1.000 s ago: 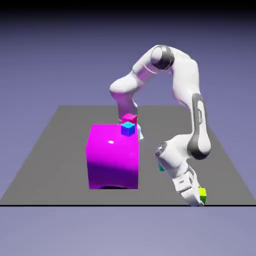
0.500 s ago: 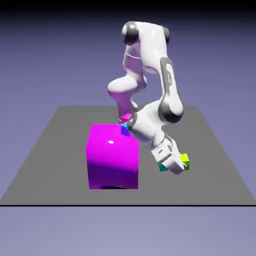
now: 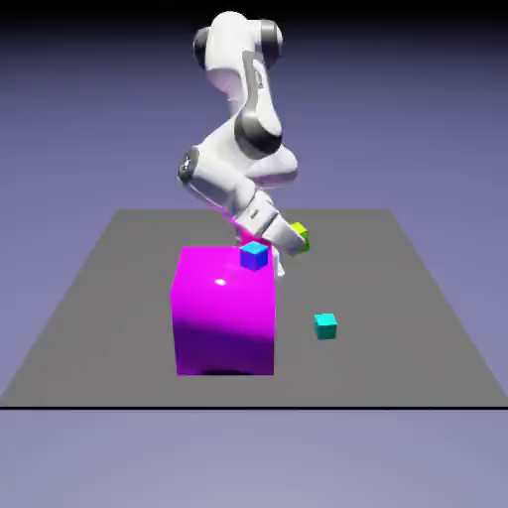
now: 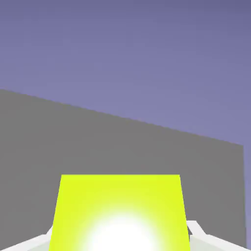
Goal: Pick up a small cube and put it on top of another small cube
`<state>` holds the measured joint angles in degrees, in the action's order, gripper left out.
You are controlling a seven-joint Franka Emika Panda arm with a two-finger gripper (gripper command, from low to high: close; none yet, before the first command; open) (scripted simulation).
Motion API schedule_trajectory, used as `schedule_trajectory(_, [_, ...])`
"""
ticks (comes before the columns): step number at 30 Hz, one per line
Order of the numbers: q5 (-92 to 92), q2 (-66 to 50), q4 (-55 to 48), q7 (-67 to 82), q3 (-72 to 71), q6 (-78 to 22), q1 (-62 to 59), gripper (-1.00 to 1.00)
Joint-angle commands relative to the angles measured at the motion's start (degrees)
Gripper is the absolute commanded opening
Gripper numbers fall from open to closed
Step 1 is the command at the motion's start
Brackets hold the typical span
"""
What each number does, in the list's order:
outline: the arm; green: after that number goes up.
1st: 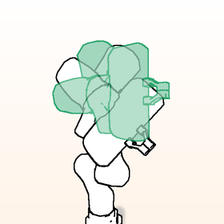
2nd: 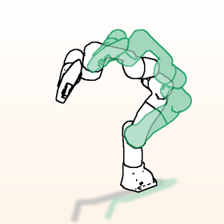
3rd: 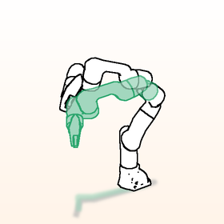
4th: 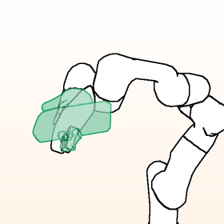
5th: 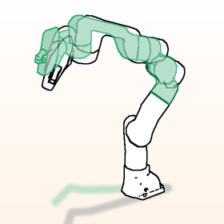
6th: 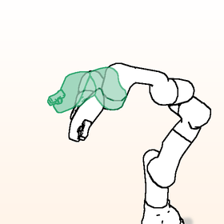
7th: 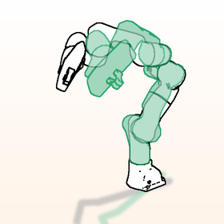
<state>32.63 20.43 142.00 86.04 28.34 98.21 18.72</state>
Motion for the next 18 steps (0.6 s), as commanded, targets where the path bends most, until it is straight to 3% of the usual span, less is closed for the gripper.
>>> schedule_trajectory(1, [-2.2,2.1,0.7,0.0,-0.3,-1.2,-1.5,-1.00])
schedule_trajectory(9, [-17.9,16.1,5.7,0.0,-2.5,-9.8,-11.7,-1.00])
schedule_trajectory(14, [-16.5,16.7,15.5,1.3,-3.9,-0.4,-11.2,-1.00])
schedule_trajectory(15, [-16.5,16.7,15.5,1.3,-3.9,-0.4,-11.2,1.00])
schedule_trajectory(18, [-17.1,16.5,11.4,0.7,-3.3,-4.3,-11.4,1.00])
